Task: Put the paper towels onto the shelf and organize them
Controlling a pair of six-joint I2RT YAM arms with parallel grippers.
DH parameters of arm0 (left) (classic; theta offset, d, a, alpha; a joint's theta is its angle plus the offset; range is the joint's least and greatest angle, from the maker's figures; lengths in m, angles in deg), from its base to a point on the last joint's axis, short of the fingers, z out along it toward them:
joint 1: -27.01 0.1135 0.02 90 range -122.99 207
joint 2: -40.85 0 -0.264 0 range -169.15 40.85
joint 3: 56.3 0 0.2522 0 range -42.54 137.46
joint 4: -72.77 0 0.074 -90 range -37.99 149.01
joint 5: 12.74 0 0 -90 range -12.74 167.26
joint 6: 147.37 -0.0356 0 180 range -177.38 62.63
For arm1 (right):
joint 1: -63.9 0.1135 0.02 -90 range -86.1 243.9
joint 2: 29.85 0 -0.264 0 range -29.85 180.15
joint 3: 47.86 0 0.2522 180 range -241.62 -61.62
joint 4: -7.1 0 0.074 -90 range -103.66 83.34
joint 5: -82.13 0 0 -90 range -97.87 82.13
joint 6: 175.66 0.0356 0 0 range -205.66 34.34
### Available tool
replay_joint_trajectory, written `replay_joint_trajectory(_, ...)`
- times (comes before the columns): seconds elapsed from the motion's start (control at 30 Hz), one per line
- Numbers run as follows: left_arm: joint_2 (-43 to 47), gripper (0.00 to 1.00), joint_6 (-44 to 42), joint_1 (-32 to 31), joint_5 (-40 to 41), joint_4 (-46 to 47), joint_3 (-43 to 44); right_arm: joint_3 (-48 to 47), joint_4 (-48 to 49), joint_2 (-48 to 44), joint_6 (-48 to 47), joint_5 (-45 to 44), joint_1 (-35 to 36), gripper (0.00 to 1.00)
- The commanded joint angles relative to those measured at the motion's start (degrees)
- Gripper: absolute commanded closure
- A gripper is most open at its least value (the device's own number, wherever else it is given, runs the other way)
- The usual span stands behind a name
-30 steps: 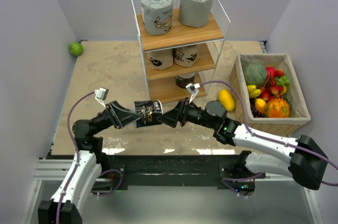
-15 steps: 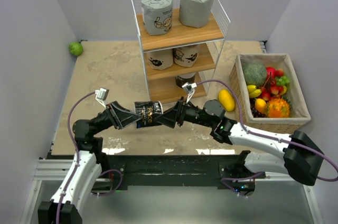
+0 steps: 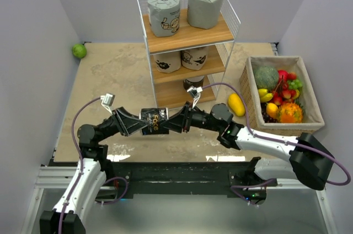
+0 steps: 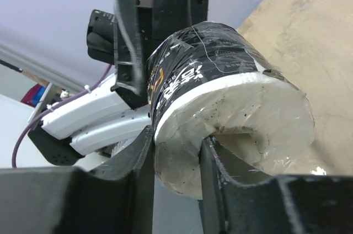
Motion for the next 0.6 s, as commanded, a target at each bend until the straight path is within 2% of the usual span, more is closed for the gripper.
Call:
replay_joint_trajectory(0.0, 0.84, 0.31, -5.88, -0.32, 1.99, -7.12, 2.19, -4.39, -2.23, -4.79, -7.79, 0.34, 0.82, 0.78)
replay_joint_trajectory(0.03, 0.84, 0.25, -8.06, -0.41, 2.60, -8.79, 2.90, -5.27, -11.40, -6.02, -10.69, -0.71, 0.82, 0.79)
replay_joint_trajectory(0.1, 1.10, 0.19, -10.10, -0.32, 4.44, -13.54, 4.74, -8.43, -21.20, -9.87, -20.00, -5.45, 0.82, 0.81)
replay_joint_trajectory(0.13, 1.10, 0.14, -12.54, -0.32, 5.15, -15.03, 5.36, -9.40, -29.95, -11.03, -22.91, -7.38, 0.82, 0.81)
replay_joint_trajectory(0.17, 1.01, 0.11, -13.87, -0.32, 6.29, -18.36, 6.06, -11.67, -34.30, -12.35, -28.50, -9.23, 0.82, 0.82)
replay_joint_trajectory(0.23, 0.49, 0.09, -18.43, -0.32, 7.52, -21.54, 8.00, -14.05, -44.04, -14.64, -33.63, -14.77, 0.91, 0.82)
replay_joint_trajectory(0.37, -1.53, 0.08, -27.93, -0.32, 12.34, -32.24, 11.51, -20.37, -55.42, -13.95, -47.07, -21.89, 0.82, 0.80)
replay_joint_trajectory(0.43, -4.16, 0.08, -34.85, -0.32, 14.64, -38.13, 14.76, -22.23, -59.54, -11.50, -50.08, -23.39, 0.82, 0.80)
replay_joint_trajectory(0.53, -8.38, 0.08, -44.34, -0.32, 21.04, -47.52, 20.12, -25.31, -62.02, -7.81, -56.94, -26.73, 0.82, 0.79)
replay_joint_trajectory(0.57, -10.04, 0.08, -46.30, -0.32, 25.50, -49.05, 21.35, -25.49, -62.29, -7.01, -60.34, -27.09, 0.82, 0.79)
